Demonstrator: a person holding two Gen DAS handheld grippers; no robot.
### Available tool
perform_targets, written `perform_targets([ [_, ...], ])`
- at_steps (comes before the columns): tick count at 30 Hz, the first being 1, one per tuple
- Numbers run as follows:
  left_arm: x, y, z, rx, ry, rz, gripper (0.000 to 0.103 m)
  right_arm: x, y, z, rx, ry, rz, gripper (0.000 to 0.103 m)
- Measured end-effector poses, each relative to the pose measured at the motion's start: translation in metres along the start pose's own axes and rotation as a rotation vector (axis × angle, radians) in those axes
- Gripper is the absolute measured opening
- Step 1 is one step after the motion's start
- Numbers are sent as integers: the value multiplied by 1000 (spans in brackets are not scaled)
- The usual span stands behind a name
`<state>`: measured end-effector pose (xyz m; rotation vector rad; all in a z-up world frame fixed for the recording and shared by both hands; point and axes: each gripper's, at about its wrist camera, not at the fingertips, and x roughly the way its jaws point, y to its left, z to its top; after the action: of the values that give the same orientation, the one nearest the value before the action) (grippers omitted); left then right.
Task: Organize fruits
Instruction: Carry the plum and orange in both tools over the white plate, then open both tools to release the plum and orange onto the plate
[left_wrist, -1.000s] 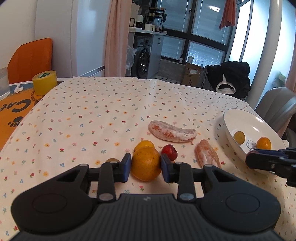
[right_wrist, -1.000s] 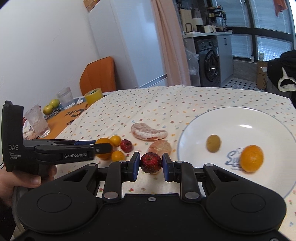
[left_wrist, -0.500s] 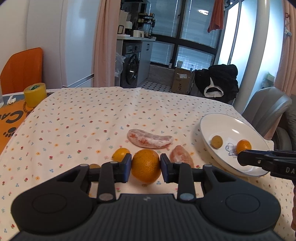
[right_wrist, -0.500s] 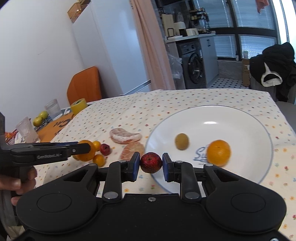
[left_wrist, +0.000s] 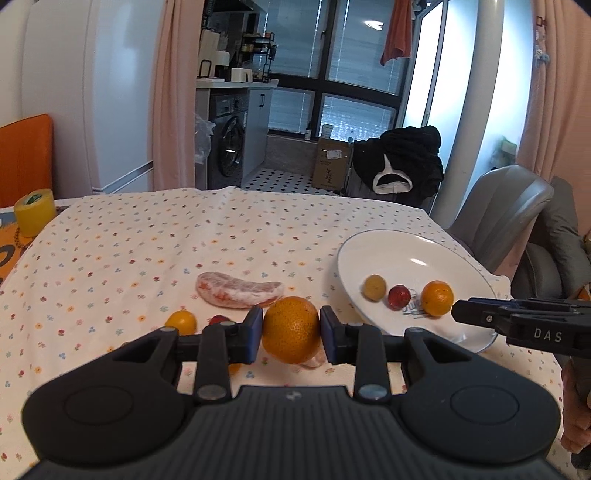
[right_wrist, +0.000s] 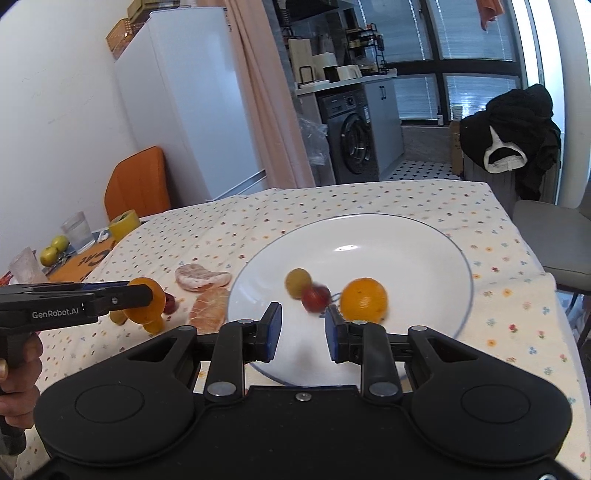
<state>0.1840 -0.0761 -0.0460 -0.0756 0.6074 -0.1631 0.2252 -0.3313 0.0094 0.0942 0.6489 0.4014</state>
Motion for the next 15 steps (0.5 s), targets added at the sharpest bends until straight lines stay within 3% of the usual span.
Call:
perform_targets([
  [6, 3, -18, 6, 29, -10, -30, 32, -7, -15, -6, 26, 0, -5, 29],
  [15, 19, -45, 9, 70, 3, -79, 32, -21, -29, -11, 44, -15, -18, 40],
])
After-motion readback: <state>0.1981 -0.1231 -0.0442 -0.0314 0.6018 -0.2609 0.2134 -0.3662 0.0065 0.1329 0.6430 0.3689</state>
